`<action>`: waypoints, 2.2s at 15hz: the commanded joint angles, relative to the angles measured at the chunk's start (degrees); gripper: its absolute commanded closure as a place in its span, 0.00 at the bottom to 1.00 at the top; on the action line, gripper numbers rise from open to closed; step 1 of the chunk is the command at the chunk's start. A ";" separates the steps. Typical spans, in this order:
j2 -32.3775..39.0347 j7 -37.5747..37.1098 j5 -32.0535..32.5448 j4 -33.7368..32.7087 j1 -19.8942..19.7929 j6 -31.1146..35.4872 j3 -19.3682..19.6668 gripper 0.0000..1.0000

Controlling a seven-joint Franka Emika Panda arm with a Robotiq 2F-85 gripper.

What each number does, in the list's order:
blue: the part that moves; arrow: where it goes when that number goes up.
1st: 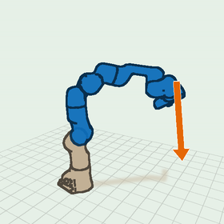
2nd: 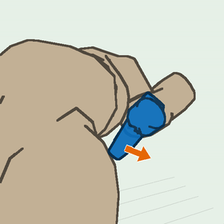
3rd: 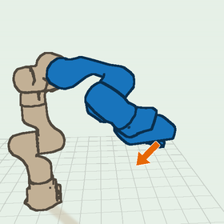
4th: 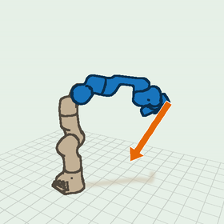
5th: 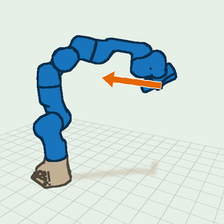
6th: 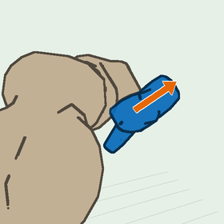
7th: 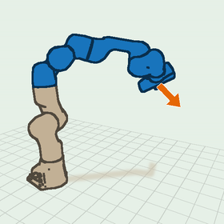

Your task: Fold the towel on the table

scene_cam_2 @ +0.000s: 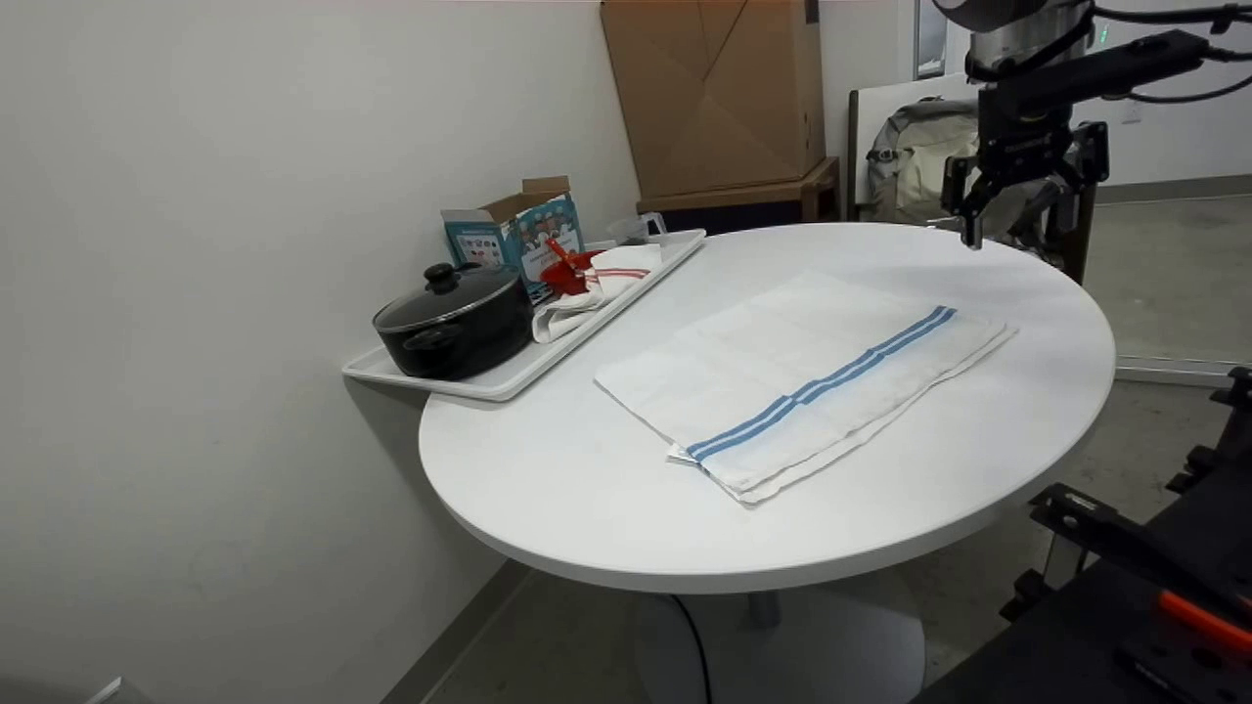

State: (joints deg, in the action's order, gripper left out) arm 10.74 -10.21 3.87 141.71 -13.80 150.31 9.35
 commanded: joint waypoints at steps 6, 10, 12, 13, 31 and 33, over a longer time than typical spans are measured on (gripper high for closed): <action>5.10 0.89 -6.75 -0.80 0.81 3.38 1.11 0.00; 7.36 0.88 -6.90 -1.16 1.26 4.89 0.98 0.00; 8.42 0.86 -6.83 -1.37 1.58 5.40 0.84 0.00; 8.93 0.86 -6.89 -1.49 1.76 5.60 0.75 0.00; 13.74 0.12 -6.96 -3.15 4.07 6.16 0.79 0.88; 13.68 0.40 -7.16 -3.16 4.08 6.17 0.55 0.98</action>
State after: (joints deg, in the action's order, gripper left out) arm 23.42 -10.33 -2.11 138.88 -10.26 155.03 9.78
